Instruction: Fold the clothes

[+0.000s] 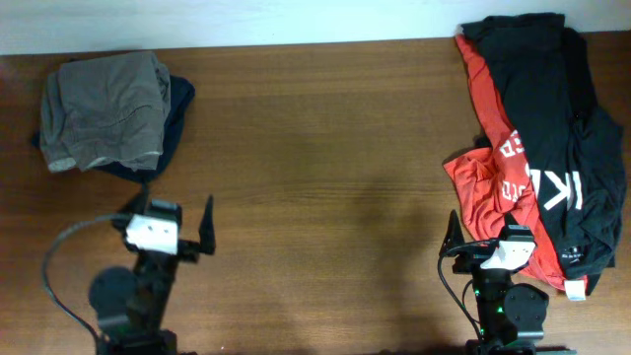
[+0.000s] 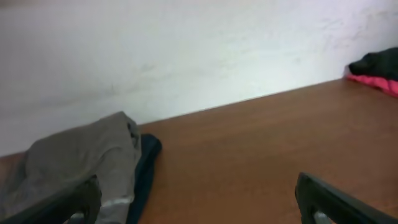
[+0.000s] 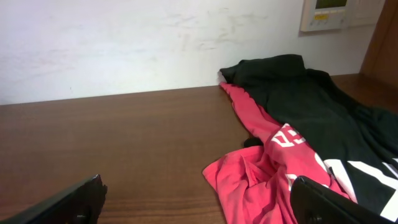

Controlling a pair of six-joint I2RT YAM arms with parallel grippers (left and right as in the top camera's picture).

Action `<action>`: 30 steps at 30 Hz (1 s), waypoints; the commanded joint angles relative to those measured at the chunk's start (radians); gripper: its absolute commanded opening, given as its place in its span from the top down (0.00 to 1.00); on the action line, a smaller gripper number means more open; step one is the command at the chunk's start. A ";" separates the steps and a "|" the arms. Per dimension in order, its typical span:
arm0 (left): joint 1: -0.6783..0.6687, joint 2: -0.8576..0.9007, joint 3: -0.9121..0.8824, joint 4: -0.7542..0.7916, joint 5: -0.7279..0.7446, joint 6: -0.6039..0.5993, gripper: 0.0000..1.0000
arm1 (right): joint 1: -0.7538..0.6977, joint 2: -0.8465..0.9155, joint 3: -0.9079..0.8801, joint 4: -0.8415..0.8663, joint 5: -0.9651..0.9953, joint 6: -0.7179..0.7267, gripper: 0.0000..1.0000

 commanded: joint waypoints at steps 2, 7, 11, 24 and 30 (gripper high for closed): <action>-0.018 -0.137 -0.159 0.072 0.011 -0.005 0.01 | -0.008 -0.009 -0.009 -0.001 -0.002 0.006 0.01; -0.018 -0.261 -0.270 0.109 0.003 -0.005 0.01 | -0.008 -0.009 -0.009 -0.001 -0.002 0.006 0.01; -0.018 -0.329 -0.327 0.109 -0.032 -0.005 0.01 | -0.008 -0.009 -0.009 -0.001 -0.002 0.006 0.01; -0.021 -0.466 -0.348 -0.080 -0.041 0.003 0.01 | -0.008 -0.009 -0.009 -0.001 -0.002 0.006 0.01; -0.021 -0.465 -0.348 -0.079 -0.037 -0.004 0.01 | -0.008 -0.009 -0.009 -0.001 -0.002 0.006 0.01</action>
